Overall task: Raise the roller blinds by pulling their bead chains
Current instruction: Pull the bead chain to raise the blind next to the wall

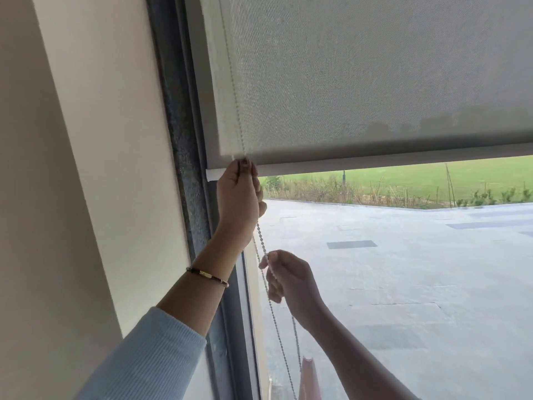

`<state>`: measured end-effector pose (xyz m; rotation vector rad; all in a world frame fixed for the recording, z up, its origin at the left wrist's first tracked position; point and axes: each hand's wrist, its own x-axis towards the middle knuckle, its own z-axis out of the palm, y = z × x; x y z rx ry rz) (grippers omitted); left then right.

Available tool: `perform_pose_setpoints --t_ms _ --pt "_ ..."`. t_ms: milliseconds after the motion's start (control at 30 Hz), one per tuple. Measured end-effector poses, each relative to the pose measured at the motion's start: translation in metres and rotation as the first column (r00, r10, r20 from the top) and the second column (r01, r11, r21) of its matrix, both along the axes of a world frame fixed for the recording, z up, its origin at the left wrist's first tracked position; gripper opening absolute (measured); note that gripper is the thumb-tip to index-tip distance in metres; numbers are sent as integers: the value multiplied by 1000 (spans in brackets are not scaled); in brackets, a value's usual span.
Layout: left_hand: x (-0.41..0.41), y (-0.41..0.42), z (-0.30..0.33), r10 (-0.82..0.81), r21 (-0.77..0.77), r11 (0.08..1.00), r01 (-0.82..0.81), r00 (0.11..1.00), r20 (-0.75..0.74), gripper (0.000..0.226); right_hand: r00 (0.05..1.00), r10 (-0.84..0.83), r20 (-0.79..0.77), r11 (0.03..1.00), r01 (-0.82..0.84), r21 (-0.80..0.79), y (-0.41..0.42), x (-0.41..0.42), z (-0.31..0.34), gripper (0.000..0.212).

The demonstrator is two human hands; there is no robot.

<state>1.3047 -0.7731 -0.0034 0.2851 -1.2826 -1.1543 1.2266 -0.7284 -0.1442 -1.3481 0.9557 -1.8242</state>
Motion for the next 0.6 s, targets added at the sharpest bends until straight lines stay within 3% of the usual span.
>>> perform_pose_setpoints --t_ms 167,333,600 --pt "9 12 -8 -74 -13 997 73 996 -51 46 996 -35 86 998 40 -56 8 17 -13 45" --pt "12 19 -11 -60 -20 998 59 995 -77 39 991 -130 -40 973 120 -196 11 32 -27 45" --pt "15 20 -15 -68 -10 998 67 994 -86 37 986 -143 -79 977 128 -173 8 35 -32 44"
